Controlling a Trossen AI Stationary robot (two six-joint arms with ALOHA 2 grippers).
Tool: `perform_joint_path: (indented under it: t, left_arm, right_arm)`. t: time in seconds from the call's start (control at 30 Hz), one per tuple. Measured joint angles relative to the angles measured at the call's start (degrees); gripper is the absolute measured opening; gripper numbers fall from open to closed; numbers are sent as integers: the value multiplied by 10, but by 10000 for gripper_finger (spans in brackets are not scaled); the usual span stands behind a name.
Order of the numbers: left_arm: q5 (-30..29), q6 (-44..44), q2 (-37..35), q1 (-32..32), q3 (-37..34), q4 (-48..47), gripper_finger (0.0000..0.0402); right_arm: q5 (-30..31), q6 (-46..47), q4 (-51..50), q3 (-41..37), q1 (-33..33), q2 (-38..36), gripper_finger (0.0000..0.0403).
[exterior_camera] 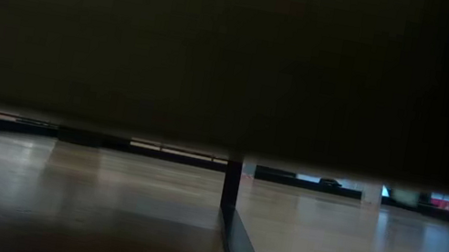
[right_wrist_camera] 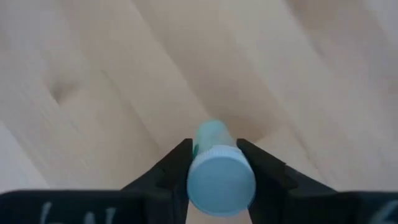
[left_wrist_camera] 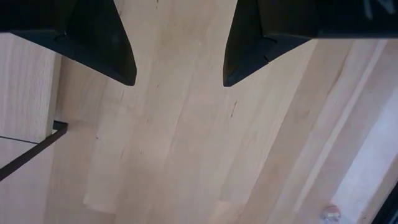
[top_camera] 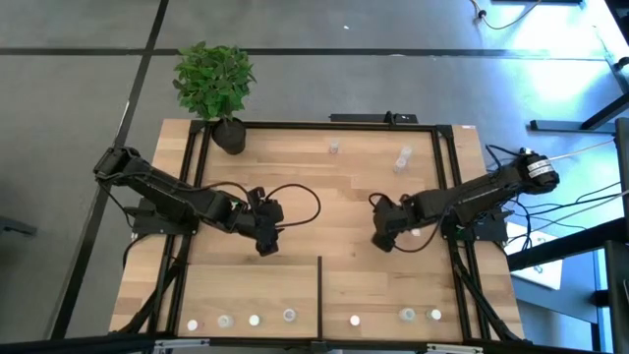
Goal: Pick and place medicine bottles onto shelf by color
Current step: Put the top green pill bottle on the shelf aligned with the other green pill bottle
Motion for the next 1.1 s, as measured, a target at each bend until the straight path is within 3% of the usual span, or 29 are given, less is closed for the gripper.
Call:
perform_joint_path:
  t: [0.2, 0.37, 0.67, 0.8, 0.9, 1.1]
  left_arm:
    - [-1, 2, 0, -13, 0, 0, 234]
    - [-1, 2, 0, -26, 0, 0, 234]
    - [-21, 0, 0, -46, 0, 0, 234]
    - [-34, 0, 0, -67, 0, -2, 234]
    - [-35, -1, 0, -83, 0, -2, 234]
    - [-35, -18, 0, -114, 0, -5, 234]
  right_arm:
    - [9, -92, 1, 82, -55, 0, 104]
    - [-12, -182, -1, 172, -95, 35, 112]
    - [-16, -353, -66, 392, -126, 208, 111]
    - [-70, -413, -83, 475, -135, 289, 111]
    - [-102, -448, -85, 520, -138, 338, 116]
    - [-105, -479, -94, 565, -138, 409, 113]
